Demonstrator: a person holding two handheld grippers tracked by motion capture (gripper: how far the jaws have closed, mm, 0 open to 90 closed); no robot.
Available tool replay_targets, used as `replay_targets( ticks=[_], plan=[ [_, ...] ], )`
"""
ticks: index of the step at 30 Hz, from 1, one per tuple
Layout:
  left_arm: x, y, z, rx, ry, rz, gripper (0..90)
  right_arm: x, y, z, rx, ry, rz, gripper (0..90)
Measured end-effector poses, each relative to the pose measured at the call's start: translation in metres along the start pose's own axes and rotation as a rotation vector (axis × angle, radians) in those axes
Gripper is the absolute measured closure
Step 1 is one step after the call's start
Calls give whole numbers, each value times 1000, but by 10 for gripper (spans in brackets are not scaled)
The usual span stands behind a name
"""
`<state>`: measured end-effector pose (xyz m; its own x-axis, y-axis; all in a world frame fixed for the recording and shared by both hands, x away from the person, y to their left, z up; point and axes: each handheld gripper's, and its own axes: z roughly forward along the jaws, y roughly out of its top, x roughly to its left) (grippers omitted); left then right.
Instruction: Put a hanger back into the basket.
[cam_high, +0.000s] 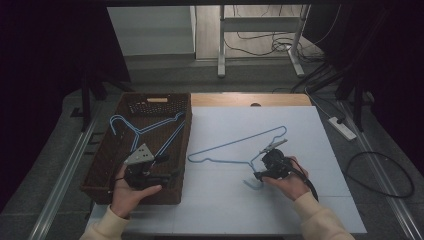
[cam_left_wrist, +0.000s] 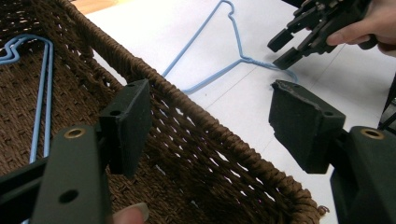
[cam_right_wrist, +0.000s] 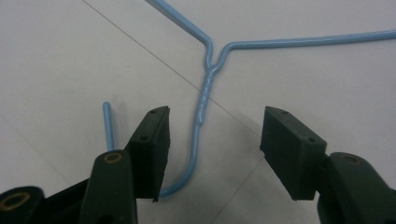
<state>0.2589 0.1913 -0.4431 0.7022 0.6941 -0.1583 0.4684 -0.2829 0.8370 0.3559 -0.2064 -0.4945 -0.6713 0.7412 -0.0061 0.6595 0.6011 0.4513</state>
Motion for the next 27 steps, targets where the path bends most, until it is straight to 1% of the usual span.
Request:
replay_targets(
  ticks=[3, 4, 7, 8, 10, 11, 12, 13, 15, 17, 19, 22, 27],
  plan=[
    [0, 0, 0, 0, -2, 0, 305, 2, 5, 7, 45, -9, -3, 493],
    [0, 0, 0, 0, -2, 0, 305, 2, 5, 7, 45, -9, -3, 493],
    [0, 0, 1, 2, -3, -1, 305, 6, 13, 11, 91, -31, -10, 552],
    [0, -1, 1, 2, -4, -1, 305, 6, 14, 11, 99, -27, -8, 579],
    [0, 0, 1, 1, -4, -1, 305, 8, 17, 12, 112, -28, -8, 605],
    [0, 0, 1, 1, -5, 0, 306, 8, 18, 12, 125, -27, 2, 628],
    [0, 0, 1, 0, -5, 1, 305, 8, 20, 13, 139, -24, 16, 674],
    [0, 0, 1, 0, -6, 1, 305, 8, 20, 13, 139, -24, 16, 674],
    [-1, 0, 1, 1, -7, 2, 306, 7, 22, 13, 154, -26, 30, 720],
    [-1, 0, 1, -1, -7, 3, 305, 7, 24, 13, 167, -24, 45, 798],
    [-2, 0, 1, -2, -7, 4, 305, 7, 25, 14, 178, -26, 54, 852],
    [-3, 0, 1, 0, -8, 7, 305, 8, 26, 14, 181, -34, 67, 858],
    [-3, 1, 2, 3, -8, 8, 306, 5, 25, 13, 181, -11, 72, 862]
  ],
)
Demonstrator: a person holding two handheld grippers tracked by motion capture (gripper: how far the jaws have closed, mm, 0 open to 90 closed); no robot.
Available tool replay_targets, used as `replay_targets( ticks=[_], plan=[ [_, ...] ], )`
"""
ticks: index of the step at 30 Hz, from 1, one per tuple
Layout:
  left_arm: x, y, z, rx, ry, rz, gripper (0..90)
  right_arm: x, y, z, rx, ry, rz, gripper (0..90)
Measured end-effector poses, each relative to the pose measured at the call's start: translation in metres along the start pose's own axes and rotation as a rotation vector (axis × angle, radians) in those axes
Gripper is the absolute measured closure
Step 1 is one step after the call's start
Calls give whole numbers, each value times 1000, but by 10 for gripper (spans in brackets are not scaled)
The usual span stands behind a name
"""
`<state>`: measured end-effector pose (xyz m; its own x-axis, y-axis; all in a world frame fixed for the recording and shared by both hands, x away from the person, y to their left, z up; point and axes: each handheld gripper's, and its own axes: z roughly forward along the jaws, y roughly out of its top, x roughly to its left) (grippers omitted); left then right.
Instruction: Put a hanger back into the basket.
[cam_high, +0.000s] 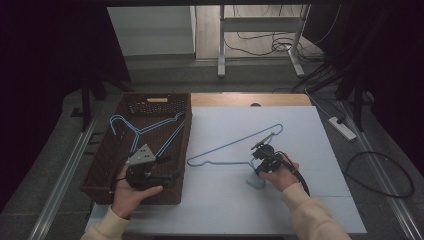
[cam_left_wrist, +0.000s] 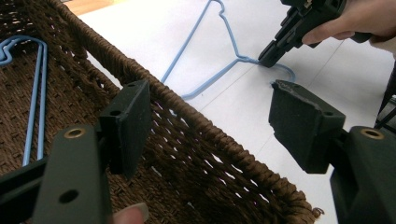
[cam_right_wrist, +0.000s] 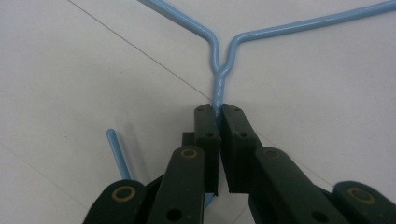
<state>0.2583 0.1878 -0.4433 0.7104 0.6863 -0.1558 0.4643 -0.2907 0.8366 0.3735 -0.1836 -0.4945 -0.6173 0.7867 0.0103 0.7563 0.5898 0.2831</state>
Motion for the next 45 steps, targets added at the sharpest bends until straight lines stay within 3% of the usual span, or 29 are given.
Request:
replay_targets(
  ticks=[8, 22, 45],
  plan=[
    [-2, 1, 2, 4, 1, 7, 306, -5, -5, -9, -12, 26, -11, 865],
    [-13, 10, 11, 14, -19, 26, 307, -12, -11, -32, -34, 28, -41, 866],
    [-44, 32, 54, 97, -47, 87, 295, -9, -10, -45, -42, 22, -69, 866]
  ],
)
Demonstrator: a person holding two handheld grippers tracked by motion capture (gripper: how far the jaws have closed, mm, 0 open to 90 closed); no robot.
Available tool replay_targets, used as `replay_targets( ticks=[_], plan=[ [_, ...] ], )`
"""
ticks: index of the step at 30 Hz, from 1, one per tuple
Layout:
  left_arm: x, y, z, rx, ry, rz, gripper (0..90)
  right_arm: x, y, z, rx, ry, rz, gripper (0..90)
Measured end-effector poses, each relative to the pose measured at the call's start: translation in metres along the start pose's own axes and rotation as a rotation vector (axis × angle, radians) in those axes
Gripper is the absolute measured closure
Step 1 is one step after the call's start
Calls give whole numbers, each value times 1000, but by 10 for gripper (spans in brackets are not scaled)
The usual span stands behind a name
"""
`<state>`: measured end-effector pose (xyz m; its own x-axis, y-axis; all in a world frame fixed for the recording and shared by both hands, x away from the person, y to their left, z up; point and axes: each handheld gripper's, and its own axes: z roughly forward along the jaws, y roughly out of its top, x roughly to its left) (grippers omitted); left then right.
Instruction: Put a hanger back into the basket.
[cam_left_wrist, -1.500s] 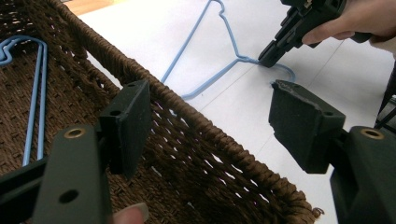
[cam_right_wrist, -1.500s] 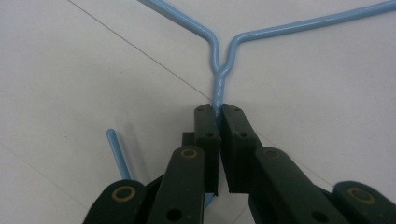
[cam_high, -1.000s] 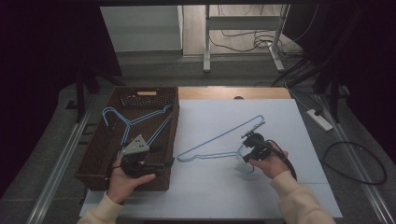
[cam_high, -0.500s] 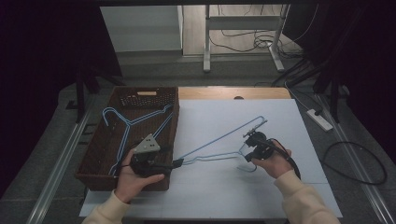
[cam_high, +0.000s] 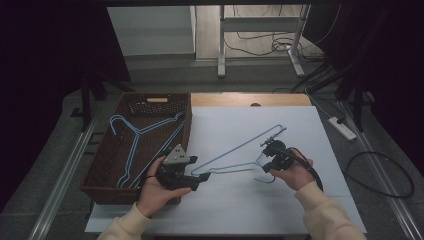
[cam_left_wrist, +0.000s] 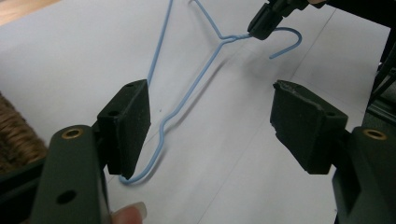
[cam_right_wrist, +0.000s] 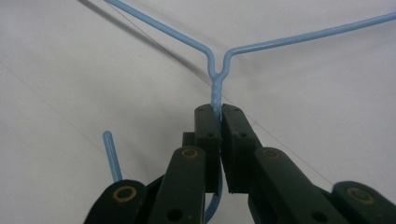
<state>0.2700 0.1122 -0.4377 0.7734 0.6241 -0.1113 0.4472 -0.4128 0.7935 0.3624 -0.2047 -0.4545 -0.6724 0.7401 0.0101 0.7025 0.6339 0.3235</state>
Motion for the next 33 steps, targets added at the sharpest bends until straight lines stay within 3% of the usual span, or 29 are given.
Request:
replay_targets(
  ticks=[6, 17, 28, 33],
  plan=[
    [-10, 9, 19, 37, -22, 10, 296, 1, 0, -3, 0, 0, -8, 866],
    [-24, 21, 40, 79, -13, 32, 290, 0, -3, -5, -3, 2, -11, 866],
    [-36, 19, 78, 156, -22, 49, 285, -1, -5, -6, -2, 2, -17, 866],
    [-35, 17, 97, 182, 5, 60, 288, -1, -5, -7, 1, 0, -19, 866]
  ],
)
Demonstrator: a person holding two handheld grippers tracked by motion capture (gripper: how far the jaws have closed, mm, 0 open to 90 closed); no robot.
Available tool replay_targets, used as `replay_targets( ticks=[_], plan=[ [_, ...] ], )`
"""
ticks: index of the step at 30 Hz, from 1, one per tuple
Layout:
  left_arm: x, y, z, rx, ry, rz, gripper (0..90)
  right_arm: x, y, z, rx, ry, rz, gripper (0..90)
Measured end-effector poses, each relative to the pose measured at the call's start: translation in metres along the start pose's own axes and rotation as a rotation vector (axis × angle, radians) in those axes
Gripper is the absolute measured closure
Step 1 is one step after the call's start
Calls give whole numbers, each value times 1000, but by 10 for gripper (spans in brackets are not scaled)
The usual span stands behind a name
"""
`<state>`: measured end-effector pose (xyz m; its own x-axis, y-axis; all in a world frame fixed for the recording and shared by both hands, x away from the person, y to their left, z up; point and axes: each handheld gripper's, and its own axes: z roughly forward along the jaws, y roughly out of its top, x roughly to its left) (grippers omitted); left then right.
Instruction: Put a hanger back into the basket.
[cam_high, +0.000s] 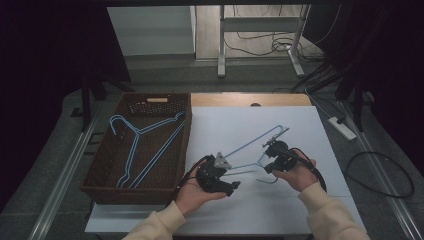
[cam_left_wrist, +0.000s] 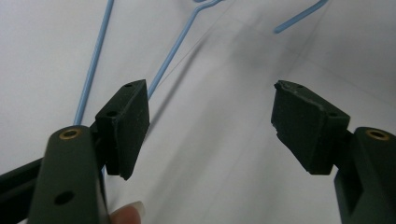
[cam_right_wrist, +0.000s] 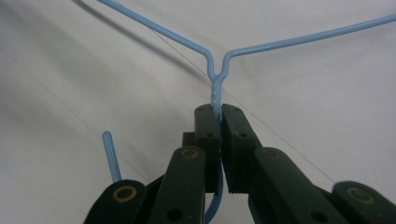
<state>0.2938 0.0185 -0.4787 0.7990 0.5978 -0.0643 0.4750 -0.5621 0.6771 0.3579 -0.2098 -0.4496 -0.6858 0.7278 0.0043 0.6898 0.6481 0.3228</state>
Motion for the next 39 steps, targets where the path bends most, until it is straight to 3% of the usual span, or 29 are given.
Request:
replay_targets(
  ticks=[11, 25, 29, 34, 39],
  plan=[
    [10, 3, 32, 39, 50, -2, 300, 0, -1, -1, -2, -1, -6, 866],
    [20, 5, 47, 39, 53, 14, 371, 2, -1, -4, -7, -6, -10, 865],
    [23, 4, 51, 54, 52, 10, 451, 2, -1, -6, -8, -5, -14, 865],
    [24, 4, 54, 76, 46, 16, 627, 4, 0, -8, -15, -3, -17, 865],
    [25, 5, 52, 69, 56, 28, 753, 3, -1, -10, -20, 3, -17, 864]
  ],
)
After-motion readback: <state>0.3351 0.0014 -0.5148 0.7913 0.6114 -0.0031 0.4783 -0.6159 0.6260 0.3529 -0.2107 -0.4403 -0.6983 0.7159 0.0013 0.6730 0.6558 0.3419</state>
